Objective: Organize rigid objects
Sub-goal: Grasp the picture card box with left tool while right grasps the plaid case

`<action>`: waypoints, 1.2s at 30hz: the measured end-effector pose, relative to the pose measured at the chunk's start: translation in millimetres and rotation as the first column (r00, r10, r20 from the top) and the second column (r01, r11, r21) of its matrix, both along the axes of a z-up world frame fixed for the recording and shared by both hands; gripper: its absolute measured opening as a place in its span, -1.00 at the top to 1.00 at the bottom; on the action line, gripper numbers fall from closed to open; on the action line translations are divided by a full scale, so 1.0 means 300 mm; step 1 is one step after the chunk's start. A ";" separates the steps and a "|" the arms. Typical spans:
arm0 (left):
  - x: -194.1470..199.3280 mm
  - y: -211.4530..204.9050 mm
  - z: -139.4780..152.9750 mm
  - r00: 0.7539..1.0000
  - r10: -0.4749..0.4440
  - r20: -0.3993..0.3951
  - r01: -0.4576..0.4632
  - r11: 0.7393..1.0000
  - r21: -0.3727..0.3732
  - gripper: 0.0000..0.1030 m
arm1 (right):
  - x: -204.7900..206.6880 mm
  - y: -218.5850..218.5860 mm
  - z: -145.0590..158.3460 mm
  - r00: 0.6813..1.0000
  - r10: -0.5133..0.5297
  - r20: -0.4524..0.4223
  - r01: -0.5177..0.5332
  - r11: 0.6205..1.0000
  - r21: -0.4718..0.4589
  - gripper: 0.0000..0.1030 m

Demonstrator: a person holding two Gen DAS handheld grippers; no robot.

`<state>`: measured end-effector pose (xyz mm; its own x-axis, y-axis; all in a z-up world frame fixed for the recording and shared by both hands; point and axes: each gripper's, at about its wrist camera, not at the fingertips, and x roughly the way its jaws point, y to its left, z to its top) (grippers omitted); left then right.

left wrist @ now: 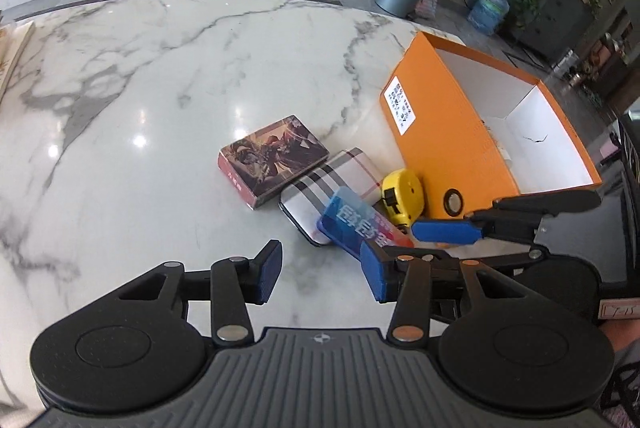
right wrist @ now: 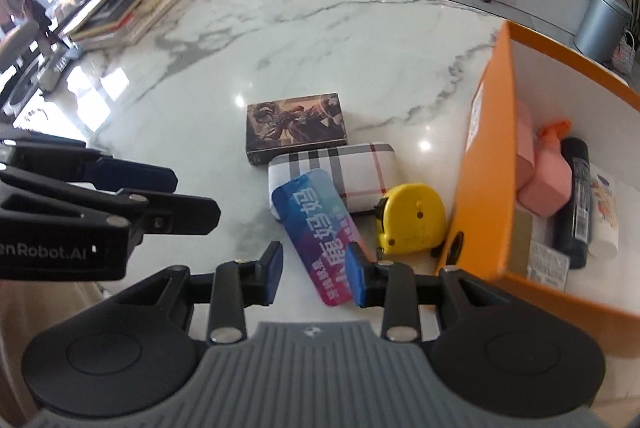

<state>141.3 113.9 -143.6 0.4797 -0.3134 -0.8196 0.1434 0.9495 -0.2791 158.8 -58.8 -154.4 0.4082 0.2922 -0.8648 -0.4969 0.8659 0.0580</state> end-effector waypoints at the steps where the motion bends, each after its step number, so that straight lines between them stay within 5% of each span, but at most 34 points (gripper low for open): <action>1: 0.015 0.006 -0.003 1.000 -0.015 0.002 0.015 1.000 0.005 -0.04 | 0.013 0.007 -0.002 1.000 0.001 0.001 -0.001 1.000 -0.003 0.31; 5: 0.098 0.014 -0.006 0.992 -0.123 0.036 0.119 0.989 0.090 -0.04 | 0.084 0.040 0.009 1.000 -0.004 0.018 0.005 1.000 -0.019 0.31; 12: 0.275 0.010 -0.076 0.942 -0.336 0.012 0.325 0.920 0.220 -0.25 | 0.224 0.082 -0.010 1.000 -0.022 0.001 0.022 0.992 -0.124 0.46; 19: 0.358 0.007 -0.140 0.885 -0.465 -0.034 0.462 0.866 0.193 -0.46 | 0.302 0.103 -0.054 0.993 0.033 -0.114 -0.059 0.972 -0.227 0.44; 24: 0.402 0.025 -0.155 0.891 -0.451 -0.048 0.453 0.880 0.142 -0.47 | 0.330 0.140 -0.071 0.961 0.162 -0.224 -0.223 0.932 -0.284 0.40; 29: 0.408 0.017 -0.182 0.902 -0.422 -0.091 0.430 0.895 0.119 -0.46 | 0.345 0.163 -0.118 0.913 0.265 -0.311 -0.373 0.852 -0.368 0.30; 31: 0.408 0.025 -0.182 0.916 -0.387 -0.108 0.398 0.912 0.102 -0.42 | 0.350 0.160 -0.135 0.904 0.271 -0.330 -0.386 0.848 -0.364 0.26; 36: 0.371 0.072 -0.182 0.950 -0.266 -0.161 0.281 0.957 0.072 -0.34 | 0.353 0.154 -0.129 0.915 0.265 -0.303 -0.361 0.874 -0.326 0.63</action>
<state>252.6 135.4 -198.1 0.2571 -0.3348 -0.9065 0.3649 0.9022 -0.2297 264.6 -12.7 -193.2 0.1136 0.0108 -0.9935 -0.7573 0.6482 -0.0796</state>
